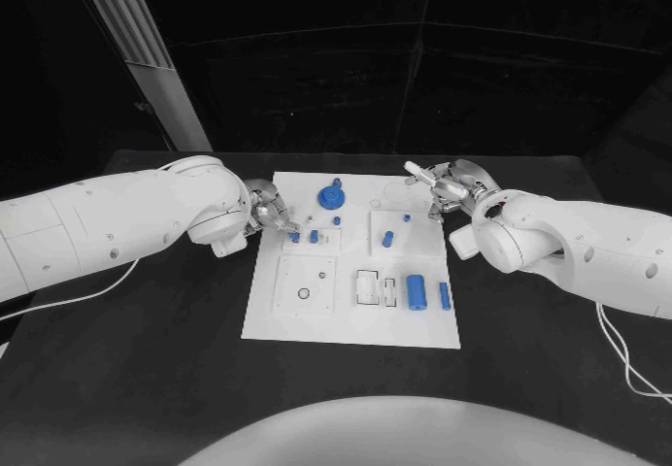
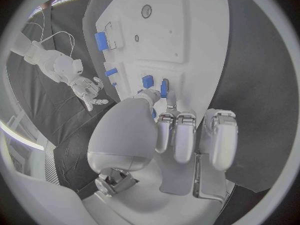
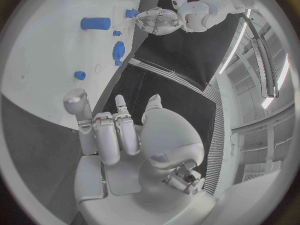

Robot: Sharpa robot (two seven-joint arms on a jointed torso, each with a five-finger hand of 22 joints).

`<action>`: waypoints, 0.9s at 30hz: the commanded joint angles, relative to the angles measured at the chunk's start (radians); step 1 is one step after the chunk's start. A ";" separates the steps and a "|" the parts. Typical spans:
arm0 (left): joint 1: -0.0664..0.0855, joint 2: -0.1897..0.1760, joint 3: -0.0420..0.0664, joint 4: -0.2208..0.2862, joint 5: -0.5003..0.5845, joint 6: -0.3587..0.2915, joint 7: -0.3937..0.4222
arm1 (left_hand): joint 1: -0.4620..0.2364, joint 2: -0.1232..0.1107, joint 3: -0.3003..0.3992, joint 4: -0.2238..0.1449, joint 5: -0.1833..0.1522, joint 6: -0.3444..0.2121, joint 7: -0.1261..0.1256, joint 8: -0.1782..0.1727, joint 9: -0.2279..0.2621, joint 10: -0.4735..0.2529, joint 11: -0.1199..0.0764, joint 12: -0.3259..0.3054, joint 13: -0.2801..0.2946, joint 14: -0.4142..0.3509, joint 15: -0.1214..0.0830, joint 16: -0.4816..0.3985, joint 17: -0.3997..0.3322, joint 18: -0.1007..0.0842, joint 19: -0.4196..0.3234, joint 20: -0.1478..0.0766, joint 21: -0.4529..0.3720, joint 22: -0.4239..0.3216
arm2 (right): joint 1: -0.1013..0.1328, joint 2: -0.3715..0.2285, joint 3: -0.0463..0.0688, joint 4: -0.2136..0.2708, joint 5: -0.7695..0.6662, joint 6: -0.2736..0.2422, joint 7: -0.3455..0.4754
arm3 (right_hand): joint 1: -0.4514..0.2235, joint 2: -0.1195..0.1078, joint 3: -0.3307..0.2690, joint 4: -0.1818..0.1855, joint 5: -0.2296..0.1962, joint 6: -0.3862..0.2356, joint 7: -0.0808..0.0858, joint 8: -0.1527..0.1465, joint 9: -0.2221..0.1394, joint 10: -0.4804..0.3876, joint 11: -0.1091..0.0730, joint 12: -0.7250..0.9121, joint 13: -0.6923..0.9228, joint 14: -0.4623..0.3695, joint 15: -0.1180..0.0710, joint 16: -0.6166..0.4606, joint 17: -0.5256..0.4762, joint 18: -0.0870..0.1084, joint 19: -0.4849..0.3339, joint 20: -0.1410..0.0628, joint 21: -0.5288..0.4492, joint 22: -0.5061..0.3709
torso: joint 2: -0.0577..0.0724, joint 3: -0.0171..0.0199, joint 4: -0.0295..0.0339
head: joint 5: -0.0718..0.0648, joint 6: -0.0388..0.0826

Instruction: Assemble the parts on the task board

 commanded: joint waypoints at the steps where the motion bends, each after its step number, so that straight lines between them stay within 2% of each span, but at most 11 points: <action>1: -0.001 0.002 -0.001 0.003 0.001 0.018 -0.011 | -0.010 0.006 -0.005 0.010 0.006 -0.002 -0.003 0.004 0.000 0.104 0.005 0.001 0.263 0.107 -0.001 0.003 0.263 -0.007 0.106 -0.005 0.004 0.263 | 0.002 0.000 0.000 0.001 -0.002 -0.004 0.010 | 0.005 0.003 -0.005 0.001 0.005 0.000 0.020 0.005 -0.001 0.104 -0.007 0.003 0.260 0.106 -0.004 0.002 0.263 0.008 0.001 -0.006 -0.006 0.076 | 0.000 -0.0006 0.0005 | 0.000 -0.001; 13: -0.002 0.002 -0.001 0.003 0.001 0.041 -0.014 | -0.056 0.001 -0.032 0.011 0.011 -0.005 -0.002 0.003 -0.003 0.104 0.007 0.001 0.263 0.107 0.004 0.003 0.263 -0.007 0.106 -0.001 0.004 0.263 | 0.002 0.001 0.000 0.001 -0.002 -0.004 0.010 | 0.006 0.004 -0.006 0.000 0.006 0.000 0.020 0.006 -0.001 0.104 -0.007 0.003 0.260 0.106 -0.005 0.002 0.263 0.009 0.000 -0.006 -0.008 0.075 | 0.000 -0.0002 0.0000 | -0.001 -0.002; 21: -0.003 0.002 -0.001 0.001 0.001 0.048 -0.016 | -0.054 -0.004 -0.036 0.008 0.012 -0.008 -0.003 0.003 -0.003 0.104 0.006 0.001 0.263 0.107 0.004 0.003 0.263 -0.007 0.106 0.000 0.004 0.263 | 0.002 0.001 0.000 0.001 -0.002 -0.004 0.011 | 0.006 0.004 -0.006 0.000 0.006 0.000 0.020 0.007 -0.001 0.104 -0.007 0.003 0.260 0.106 -0.005 0.002 0.263 0.008 0.001 -0.006 -0.007 0.076 | 0.000 -0.0003 0.0008 | -0.002 -0.003; 27: -0.003 0.001 -0.001 0.000 0.001 0.045 -0.013 | -0.017 -0.006 -0.033 -0.008 0.008 -0.010 -0.007 0.008 -0.002 0.104 0.002 0.001 0.263 0.107 0.001 0.003 0.263 -0.007 0.106 -0.001 0.004 0.263 | 0.002 0.002 0.000 0.000 -0.002 -0.005 0.012 | 0.006 0.004 -0.006 0.000 0.006 0.001 0.020 0.007 -0.002 0.104 -0.007 0.003 0.260 0.106 -0.005 0.002 0.263 0.008 0.001 -0.006 -0.007 0.076 | -0.001 -0.0003 -0.0001 | -0.003 0.000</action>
